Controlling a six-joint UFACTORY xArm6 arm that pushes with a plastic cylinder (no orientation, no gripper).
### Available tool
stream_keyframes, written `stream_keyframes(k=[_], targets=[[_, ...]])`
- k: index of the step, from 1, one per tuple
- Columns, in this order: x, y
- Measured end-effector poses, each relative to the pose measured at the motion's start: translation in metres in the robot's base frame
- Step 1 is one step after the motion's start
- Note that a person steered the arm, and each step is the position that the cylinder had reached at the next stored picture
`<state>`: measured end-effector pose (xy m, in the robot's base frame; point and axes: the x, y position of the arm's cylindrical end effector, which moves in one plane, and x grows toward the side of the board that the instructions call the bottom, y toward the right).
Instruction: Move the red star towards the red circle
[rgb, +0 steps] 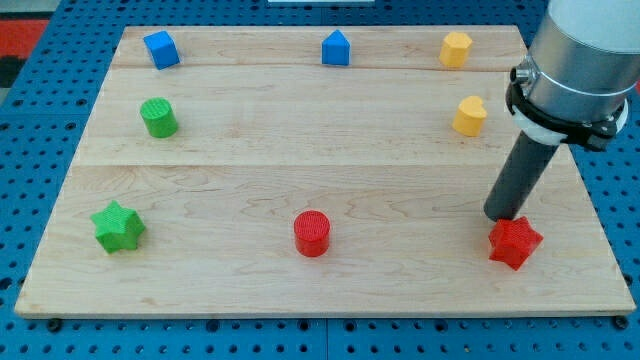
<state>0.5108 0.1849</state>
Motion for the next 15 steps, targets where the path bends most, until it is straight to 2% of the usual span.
stream_keyframes(k=[1, 2, 3, 4, 5, 7, 8, 10, 12, 13, 14, 15], targets=[[-0.027, 0.0], [-0.028, 0.045], [-0.009, 0.106], [0.046, 0.136], [0.072, 0.136], [0.083, 0.137], [0.084, 0.12], [0.036, 0.041], [0.034, -0.054], [0.039, -0.031], [0.051, -0.036], [0.058, -0.065]])
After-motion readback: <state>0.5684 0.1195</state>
